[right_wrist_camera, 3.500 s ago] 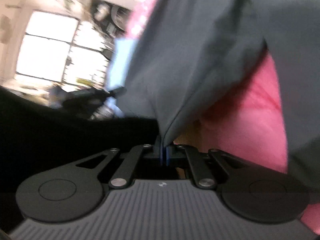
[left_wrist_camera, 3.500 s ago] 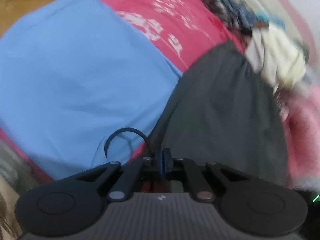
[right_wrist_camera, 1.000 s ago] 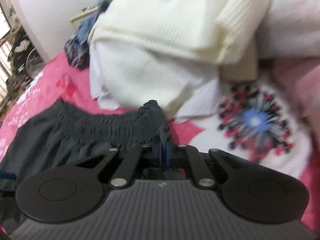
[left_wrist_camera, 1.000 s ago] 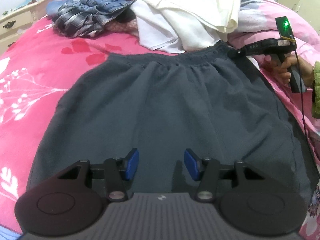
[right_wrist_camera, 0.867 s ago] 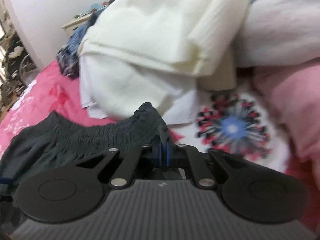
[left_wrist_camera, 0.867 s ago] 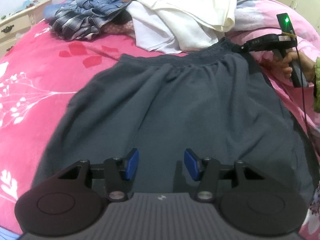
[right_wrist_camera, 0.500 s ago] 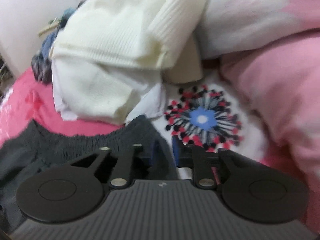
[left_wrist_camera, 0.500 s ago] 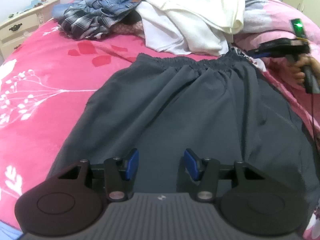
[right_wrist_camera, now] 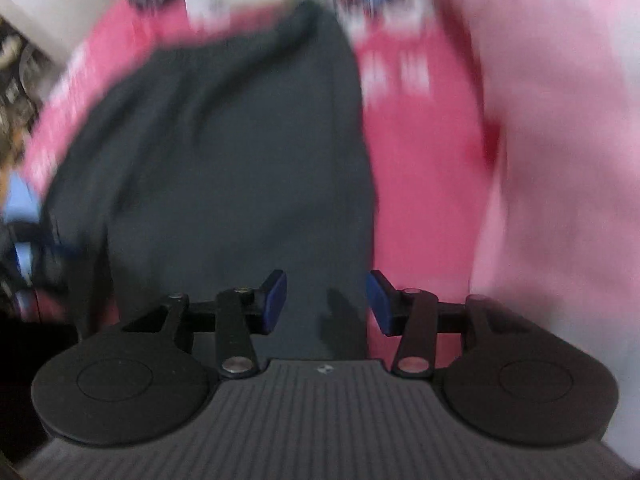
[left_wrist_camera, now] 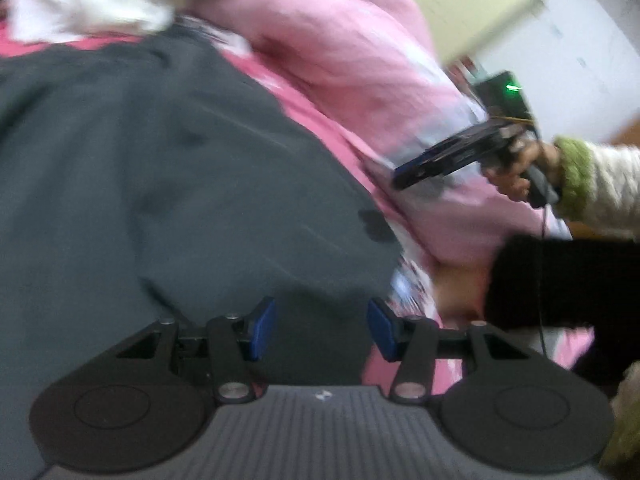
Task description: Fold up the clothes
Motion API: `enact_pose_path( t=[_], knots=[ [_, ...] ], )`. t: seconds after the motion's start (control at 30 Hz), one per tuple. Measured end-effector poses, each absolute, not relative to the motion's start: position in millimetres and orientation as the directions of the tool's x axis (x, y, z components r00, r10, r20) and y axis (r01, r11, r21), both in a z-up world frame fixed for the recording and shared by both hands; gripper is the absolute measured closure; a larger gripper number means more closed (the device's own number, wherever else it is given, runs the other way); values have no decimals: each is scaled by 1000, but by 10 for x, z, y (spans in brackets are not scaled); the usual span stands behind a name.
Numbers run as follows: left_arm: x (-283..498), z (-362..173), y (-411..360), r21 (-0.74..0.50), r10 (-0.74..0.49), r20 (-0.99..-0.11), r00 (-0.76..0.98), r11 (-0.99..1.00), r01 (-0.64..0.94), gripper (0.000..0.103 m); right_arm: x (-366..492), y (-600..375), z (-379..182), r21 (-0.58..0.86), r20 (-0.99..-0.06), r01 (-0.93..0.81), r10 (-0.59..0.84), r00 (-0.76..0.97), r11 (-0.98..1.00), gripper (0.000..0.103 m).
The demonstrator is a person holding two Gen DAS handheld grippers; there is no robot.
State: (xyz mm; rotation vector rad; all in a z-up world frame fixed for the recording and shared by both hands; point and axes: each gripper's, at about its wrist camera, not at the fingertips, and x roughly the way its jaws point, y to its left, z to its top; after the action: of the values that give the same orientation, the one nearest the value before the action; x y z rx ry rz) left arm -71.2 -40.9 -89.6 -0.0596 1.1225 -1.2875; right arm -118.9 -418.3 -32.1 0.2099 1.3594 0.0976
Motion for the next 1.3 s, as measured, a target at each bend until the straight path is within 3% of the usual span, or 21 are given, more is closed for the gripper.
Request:
enact_pose_path(
  t=[0.17,0.37,0.63,0.8,1.03,1.13,1.17,1.2,1.3],
  knots=[
    [-1230,-859,-901,-393,-659,-723,-207,145,908,53,-1621,-4096,-780,108,-987,100,95,128,989,59],
    [-1708,-957,-1209,-160,-569,-810,-144,-22,987,58,-1741,-4308,-875,141,-983,218,110,149,966,59],
    [-1951,-1170,-1181,0,-499,-866,-31,-62,998,65,-1738,-4451,-1013,237,-967,294,196,163,926,59],
    [-1972,-1313,-1175,26,-479,-878,5,-37,999,73,-1753,-4405,-1154,244,-967,281,210,145,928,59],
    [-2010,-1388,-1209,55,-497,-867,35,-26,998,91,-1752,-4257,-1275,220,-972,197,198,129,955,57],
    [-2012,-1405,-1220,60,-504,-863,40,-23,998,97,-1767,-4155,-1282,186,-978,126,171,117,975,71],
    [-2013,-1405,-1222,59,-509,-860,41,-19,998,100,-1771,-4137,-1283,185,-979,111,172,112,977,88],
    [-2004,-1395,-1222,48,-516,-856,37,-8,999,100,-1774,-4124,-1282,184,-979,97,173,106,978,97],
    [-1935,-1347,-1239,-54,-528,-849,-21,48,997,101,-1797,-4052,-1217,164,-982,22,161,102,986,102]
  ],
)
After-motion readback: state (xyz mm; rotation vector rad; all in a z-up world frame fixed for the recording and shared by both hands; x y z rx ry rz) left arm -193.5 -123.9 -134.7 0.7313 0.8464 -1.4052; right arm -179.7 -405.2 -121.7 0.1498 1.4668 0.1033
